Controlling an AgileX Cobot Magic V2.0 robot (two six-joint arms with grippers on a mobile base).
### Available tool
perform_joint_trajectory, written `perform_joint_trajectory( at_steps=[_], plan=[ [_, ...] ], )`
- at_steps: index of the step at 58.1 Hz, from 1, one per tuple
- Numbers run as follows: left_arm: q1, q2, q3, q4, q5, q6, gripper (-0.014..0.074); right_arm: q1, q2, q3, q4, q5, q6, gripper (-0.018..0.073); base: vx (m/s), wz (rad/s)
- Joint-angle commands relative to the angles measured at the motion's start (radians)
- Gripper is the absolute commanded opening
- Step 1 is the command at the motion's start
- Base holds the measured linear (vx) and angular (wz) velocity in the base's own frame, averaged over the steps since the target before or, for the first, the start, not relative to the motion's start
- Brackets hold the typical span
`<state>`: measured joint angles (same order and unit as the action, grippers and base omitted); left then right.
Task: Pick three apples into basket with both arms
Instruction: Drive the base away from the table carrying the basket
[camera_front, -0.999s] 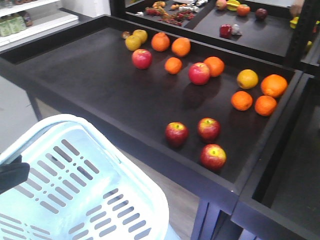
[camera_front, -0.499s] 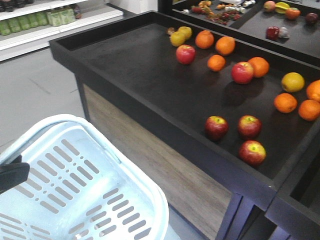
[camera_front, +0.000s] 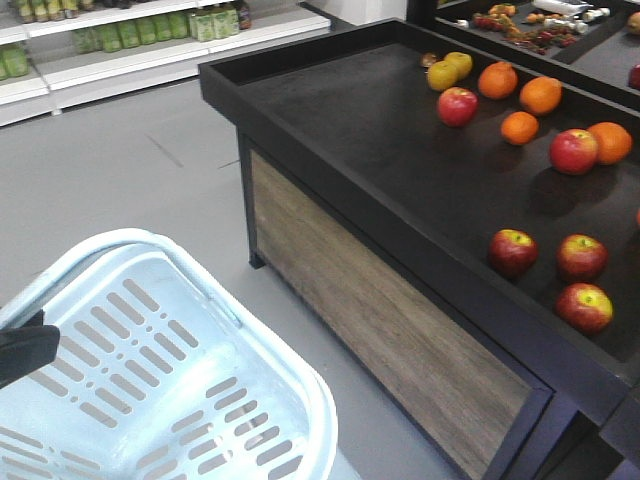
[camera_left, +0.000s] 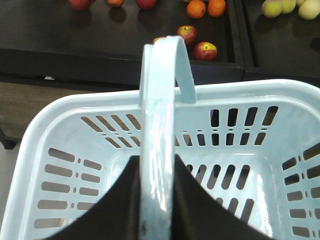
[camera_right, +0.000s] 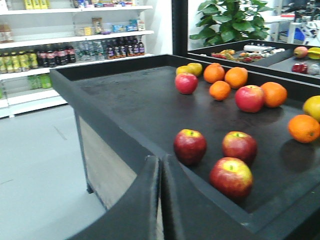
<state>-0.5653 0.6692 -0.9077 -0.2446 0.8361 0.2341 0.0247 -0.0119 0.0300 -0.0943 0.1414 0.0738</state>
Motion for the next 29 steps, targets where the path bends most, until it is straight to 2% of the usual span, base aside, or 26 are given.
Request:
perform_joint_trajectory(
  at_steps=[1,29],
  plan=[
    [-0.003,0.001,-0.026,-0.022,-0.09,-0.009,-0.0006,-0.005,-0.011,0.012,-0.009,-0.072,-0.008,-0.0005,-0.08,0.28],
    [-0.003,0.001,-0.026,-0.022,-0.09,-0.009,-0.0006,-0.005,-0.011,0.012,-0.009,-0.072,-0.008,-0.0005,-0.07,0.26]
  ],
)
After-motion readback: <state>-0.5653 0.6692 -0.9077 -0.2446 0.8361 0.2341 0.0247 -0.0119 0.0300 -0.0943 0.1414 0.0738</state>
